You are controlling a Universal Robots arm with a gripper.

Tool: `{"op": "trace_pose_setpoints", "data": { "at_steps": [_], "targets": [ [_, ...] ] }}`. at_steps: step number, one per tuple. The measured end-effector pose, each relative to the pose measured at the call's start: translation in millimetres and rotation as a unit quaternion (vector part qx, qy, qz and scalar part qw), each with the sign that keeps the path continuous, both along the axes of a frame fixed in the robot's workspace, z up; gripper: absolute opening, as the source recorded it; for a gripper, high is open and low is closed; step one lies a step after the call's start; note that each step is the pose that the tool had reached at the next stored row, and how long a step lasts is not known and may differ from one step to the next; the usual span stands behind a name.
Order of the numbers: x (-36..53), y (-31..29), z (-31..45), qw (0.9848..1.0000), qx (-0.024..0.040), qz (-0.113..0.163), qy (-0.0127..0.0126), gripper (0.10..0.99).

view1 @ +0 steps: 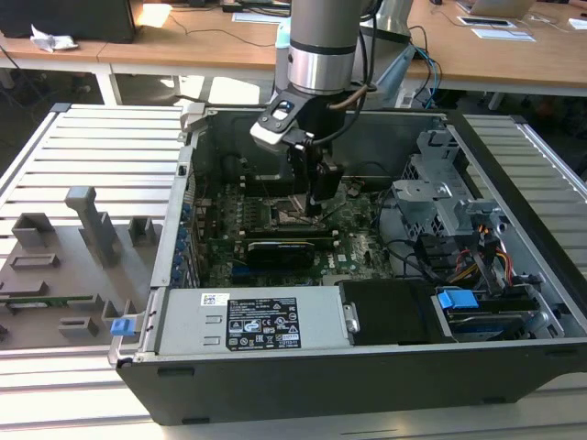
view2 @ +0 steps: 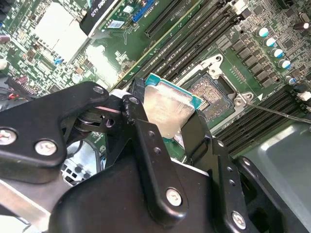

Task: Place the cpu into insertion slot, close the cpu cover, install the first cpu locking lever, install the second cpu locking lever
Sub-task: 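Place the cpu into insertion slot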

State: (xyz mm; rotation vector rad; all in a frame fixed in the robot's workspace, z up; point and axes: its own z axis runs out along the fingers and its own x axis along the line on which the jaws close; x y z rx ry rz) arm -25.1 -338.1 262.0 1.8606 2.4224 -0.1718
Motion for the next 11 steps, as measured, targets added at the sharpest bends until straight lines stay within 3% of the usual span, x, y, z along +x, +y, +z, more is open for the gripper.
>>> {"op": "trace_pose_setpoints", "data": {
  "at_steps": [11],
  "targets": [
    [0.0, 0.0, 0.0, 0.9994, -0.0146, -0.033, 0.0000, 0.545]
  ]
}}
